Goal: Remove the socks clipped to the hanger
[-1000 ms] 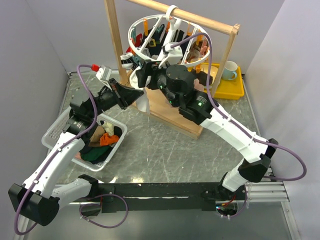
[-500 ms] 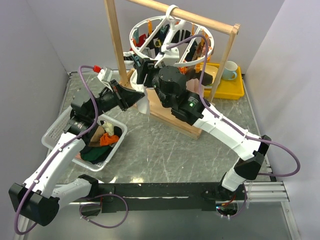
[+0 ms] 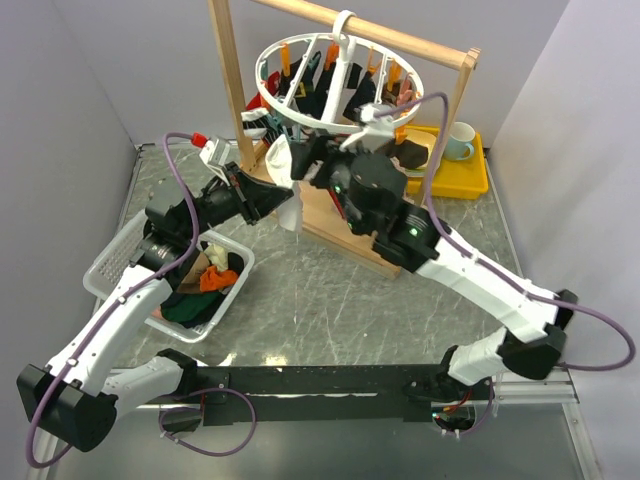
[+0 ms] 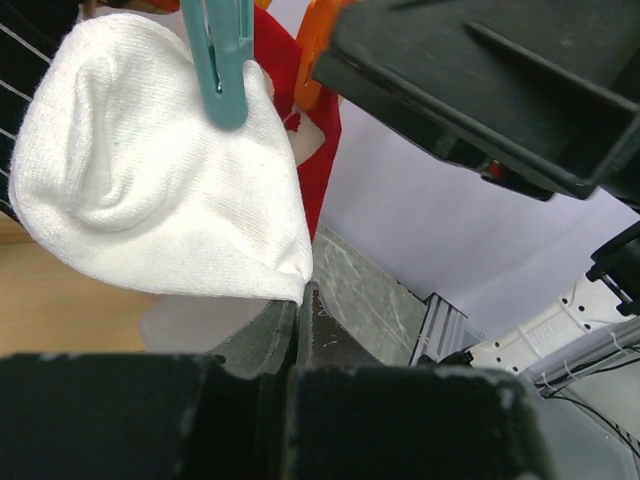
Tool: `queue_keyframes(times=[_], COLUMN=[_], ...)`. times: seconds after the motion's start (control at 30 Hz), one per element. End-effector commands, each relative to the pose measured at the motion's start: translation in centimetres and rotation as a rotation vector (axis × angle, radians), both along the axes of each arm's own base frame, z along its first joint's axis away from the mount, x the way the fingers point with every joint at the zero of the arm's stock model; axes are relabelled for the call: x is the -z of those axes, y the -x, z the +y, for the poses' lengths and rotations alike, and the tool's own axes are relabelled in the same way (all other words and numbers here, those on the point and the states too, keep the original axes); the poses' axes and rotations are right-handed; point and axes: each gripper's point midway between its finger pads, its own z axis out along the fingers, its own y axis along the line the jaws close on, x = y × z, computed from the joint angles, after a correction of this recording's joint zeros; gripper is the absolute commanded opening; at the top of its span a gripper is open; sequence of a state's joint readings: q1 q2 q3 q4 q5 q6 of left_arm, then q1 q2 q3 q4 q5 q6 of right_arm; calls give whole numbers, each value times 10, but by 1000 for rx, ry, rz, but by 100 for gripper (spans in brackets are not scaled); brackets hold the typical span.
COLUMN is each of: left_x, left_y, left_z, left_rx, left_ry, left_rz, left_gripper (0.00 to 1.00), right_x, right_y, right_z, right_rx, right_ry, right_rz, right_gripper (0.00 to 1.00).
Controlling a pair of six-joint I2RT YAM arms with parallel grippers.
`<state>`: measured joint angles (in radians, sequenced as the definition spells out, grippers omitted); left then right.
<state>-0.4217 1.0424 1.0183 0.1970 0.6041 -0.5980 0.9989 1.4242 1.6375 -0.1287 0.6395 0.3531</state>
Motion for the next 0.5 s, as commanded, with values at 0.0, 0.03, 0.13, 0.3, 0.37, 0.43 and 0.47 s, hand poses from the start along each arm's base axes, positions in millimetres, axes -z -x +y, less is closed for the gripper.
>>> queue_keyframes(times=[0.0, 0.03, 0.13, 0.3, 0.37, 0.43, 0.47], left_x=[-13, -14, -14, -16, -16, -17, -18], left_y=[7, 9, 10, 15, 16, 18, 20], left_z=[-3, -4, -6, -10, -12, -13, -14], left_rx=[5, 6, 3, 5, 9, 10, 11], left_ry=[18, 16, 10, 4, 4, 4, 4], left_rz=[-53, -56, -58, -67, -68, -72, -74], left_gripper=[1, 1, 1, 1, 1, 1, 1], right_x=[-16, -19, -18, -16, -17, -18, -17], right_y=[17, 18, 15, 11, 9, 8, 7], right_z=[-20, -18, -8, 2, 2, 3, 2], right_rx=[25, 17, 11, 11, 23, 29, 40], right_ry=[-164, -165, -126, -114, -105, -101, -99], right_rz=[-11, -13, 5, 4, 11, 11, 14], right_gripper=[83, 83, 84, 84, 84, 84, 84])
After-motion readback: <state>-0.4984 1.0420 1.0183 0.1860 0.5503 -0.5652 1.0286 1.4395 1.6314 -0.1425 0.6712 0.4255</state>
